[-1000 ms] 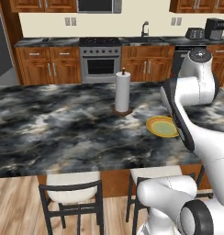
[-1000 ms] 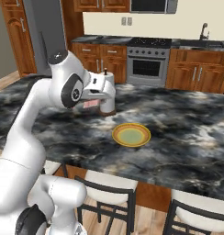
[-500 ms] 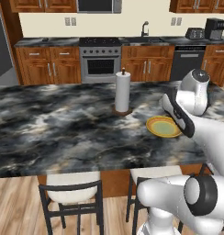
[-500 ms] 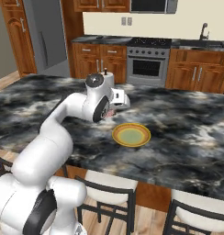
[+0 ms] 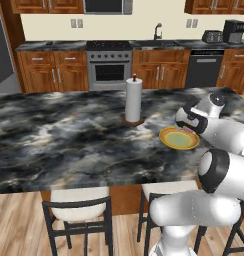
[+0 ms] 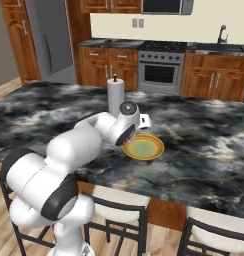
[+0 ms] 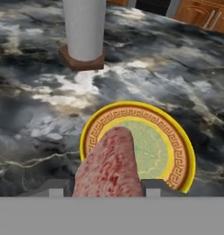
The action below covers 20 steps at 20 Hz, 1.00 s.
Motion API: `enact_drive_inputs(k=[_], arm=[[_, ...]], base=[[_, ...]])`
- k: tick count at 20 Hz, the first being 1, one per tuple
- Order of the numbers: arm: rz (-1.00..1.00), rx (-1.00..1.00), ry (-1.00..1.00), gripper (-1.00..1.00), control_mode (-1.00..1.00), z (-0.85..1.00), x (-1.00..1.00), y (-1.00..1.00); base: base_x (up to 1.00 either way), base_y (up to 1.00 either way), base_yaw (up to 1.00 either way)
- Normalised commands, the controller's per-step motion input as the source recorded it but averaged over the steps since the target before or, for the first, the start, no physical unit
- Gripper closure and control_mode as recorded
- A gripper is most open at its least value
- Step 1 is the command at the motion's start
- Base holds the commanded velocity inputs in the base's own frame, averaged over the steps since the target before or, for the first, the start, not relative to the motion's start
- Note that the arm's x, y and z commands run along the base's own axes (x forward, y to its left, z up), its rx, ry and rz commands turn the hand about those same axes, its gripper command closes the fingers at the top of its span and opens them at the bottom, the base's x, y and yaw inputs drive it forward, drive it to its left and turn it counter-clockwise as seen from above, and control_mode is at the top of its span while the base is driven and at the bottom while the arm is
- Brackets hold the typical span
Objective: Take the steak from the fridge and place it on the digital scale on the counter by the fridge. Wait a few seconds for a reading, then move it to the plate on the dining counter.
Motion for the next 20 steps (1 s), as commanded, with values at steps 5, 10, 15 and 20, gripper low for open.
enact_drive_inputs(k=[5,10,15,20], arm=[[0.08,0.03,0.09,1.00,-1.00,-0.70,0.48,-0.27],[0.05,0.06,0.16,1.00,-1.00,-0.51,0.57,-0.30],[0.05,0.07,0.13,1.00,-1.00,-0.39,0.47,-0.31],[0.07,0.06,0.05,1.00,-1.00,-0.41,0.22,-0.29]], base=[[0.00,0.00,0.00],[0.00,0.00,0.00],[0.00,0.00,0.00],[0.00,0.00,0.00]])
